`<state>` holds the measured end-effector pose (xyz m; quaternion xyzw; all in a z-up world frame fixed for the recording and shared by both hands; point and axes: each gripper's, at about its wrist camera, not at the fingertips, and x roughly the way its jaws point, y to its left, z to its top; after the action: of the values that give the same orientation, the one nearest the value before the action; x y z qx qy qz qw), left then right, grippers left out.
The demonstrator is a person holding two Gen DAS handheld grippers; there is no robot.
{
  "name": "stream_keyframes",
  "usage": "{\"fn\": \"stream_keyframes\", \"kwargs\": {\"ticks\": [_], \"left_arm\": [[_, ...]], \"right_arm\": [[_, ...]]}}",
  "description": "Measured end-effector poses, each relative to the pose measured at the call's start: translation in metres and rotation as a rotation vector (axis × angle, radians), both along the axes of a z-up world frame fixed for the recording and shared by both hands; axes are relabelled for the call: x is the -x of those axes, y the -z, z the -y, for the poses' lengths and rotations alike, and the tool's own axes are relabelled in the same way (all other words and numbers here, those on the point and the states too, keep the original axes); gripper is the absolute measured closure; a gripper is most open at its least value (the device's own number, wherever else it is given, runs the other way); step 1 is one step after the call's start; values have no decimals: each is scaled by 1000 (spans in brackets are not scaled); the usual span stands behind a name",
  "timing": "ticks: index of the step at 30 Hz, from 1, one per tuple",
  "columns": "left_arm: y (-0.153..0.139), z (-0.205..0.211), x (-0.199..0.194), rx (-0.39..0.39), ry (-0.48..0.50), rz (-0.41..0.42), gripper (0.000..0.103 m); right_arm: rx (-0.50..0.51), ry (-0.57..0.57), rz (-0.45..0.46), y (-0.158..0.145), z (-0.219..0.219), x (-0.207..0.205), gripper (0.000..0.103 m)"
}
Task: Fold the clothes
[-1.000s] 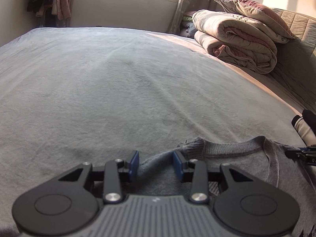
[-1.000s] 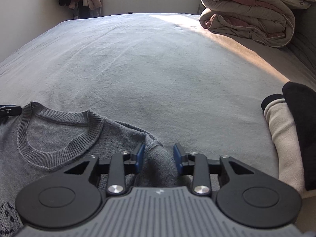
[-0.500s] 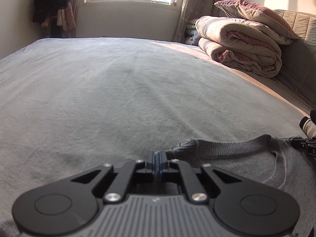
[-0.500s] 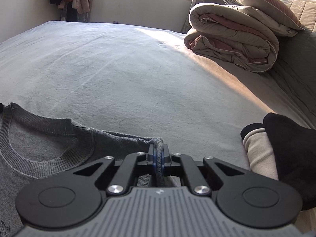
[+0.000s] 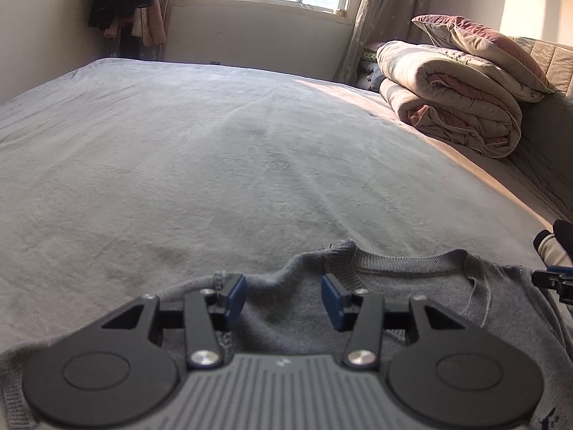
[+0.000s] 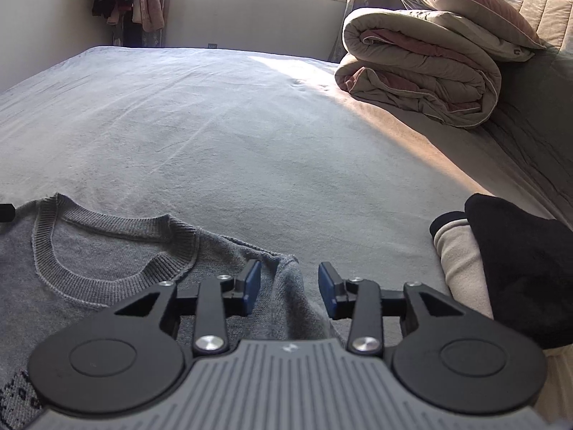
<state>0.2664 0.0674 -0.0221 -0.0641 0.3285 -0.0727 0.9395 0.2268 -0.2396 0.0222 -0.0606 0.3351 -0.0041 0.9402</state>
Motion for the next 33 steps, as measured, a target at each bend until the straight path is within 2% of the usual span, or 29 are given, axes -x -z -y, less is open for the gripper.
{"fn": "stream_keyframes", "kwargs": {"ticks": [15, 18, 22, 24, 29, 32, 33], "left_arm": [[-21, -62, 83, 105, -79, -170, 53], [-18, -74, 101, 164, -116, -218, 53], [-2, -98, 122, 323, -209, -289, 54], [4, -106, 130, 351, -243, -295, 54], [7, -120, 136, 394, -317, -304, 56], [8, -123, 138, 364, -341, -312, 56], [9, -123, 139, 351, -353, -312, 60]], "right_arm": [[-95, -5, -83, -17, 14, 85, 63], [-153, 22, -101, -18, 29, 101, 63], [-298, 95, -119, -11, 57, 120, 63], [-353, 142, -119, -4, 68, 130, 63], [-386, 202, -124, 12, 81, 138, 63], [-379, 214, -145, 17, 81, 135, 63], [-377, 218, -152, 19, 81, 134, 63]]}}
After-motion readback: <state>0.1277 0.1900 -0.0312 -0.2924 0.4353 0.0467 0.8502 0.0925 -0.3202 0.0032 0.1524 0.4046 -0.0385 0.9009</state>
